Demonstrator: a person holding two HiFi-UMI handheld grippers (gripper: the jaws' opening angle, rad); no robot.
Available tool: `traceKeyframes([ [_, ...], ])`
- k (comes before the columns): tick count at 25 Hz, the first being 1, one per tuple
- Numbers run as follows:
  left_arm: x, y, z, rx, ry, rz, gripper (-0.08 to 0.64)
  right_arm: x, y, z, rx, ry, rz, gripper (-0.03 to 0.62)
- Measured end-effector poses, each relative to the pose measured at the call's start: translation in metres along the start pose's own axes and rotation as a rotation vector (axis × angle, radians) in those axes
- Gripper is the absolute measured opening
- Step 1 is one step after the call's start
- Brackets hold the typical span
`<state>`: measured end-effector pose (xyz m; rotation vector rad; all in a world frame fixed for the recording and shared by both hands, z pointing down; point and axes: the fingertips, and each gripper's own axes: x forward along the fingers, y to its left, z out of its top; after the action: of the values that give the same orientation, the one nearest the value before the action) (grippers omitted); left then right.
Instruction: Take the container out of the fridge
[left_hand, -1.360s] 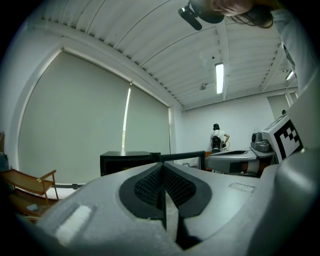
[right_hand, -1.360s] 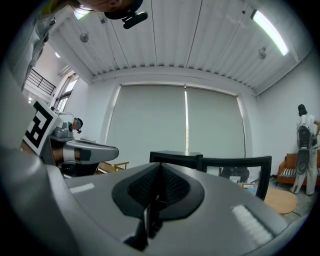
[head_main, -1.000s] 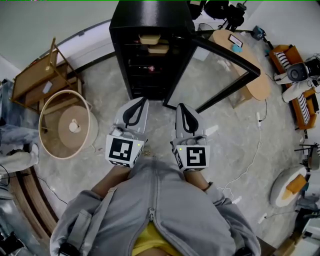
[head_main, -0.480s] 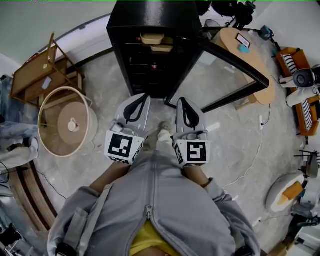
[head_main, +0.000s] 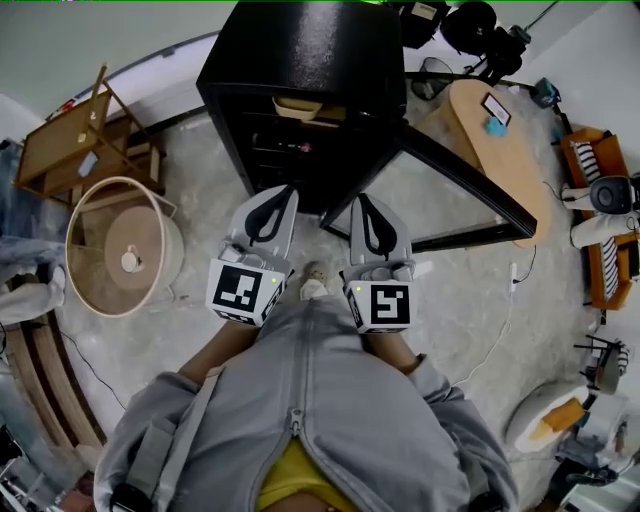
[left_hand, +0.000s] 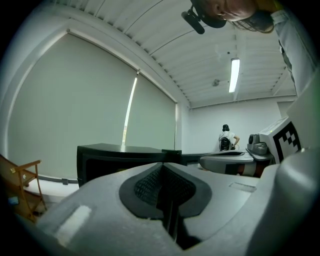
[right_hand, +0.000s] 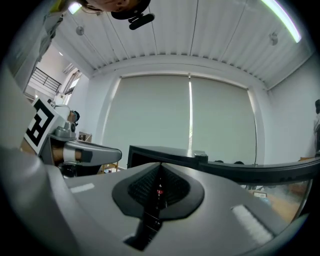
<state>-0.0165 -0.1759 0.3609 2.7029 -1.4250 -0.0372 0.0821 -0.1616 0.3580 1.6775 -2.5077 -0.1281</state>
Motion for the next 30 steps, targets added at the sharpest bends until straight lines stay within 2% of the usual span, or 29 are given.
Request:
traceKeyframes([
  [8,0.042,0.006,-0.005,-0.003,0.004,0.092,0.0,0.036,-0.031,-0.009,0.006,-0.01,0.106,0.0],
  [13,0.052,0.01,-0.014,-0.018,0.002,0.133,0.0,0.05,-0.033,-0.015,0.027,-0.019,0.161,0.0],
  [18,0.057,0.021,-0.019,-0.022,0.006,0.155,0.0,0.062,-0.028,-0.021,0.006,-0.017,0.191,0.0],
  [27,0.081,0.051,-0.025,-0.033,0.039,0.126,0.005,0.089,-0.015,-0.011,0.018,-0.025,0.189,0.0],
  [30,0.091,0.062,-0.029,-0.033,0.055,0.112,0.043,0.102,-0.011,-0.01,0.029,-0.014,0.182,0.0],
])
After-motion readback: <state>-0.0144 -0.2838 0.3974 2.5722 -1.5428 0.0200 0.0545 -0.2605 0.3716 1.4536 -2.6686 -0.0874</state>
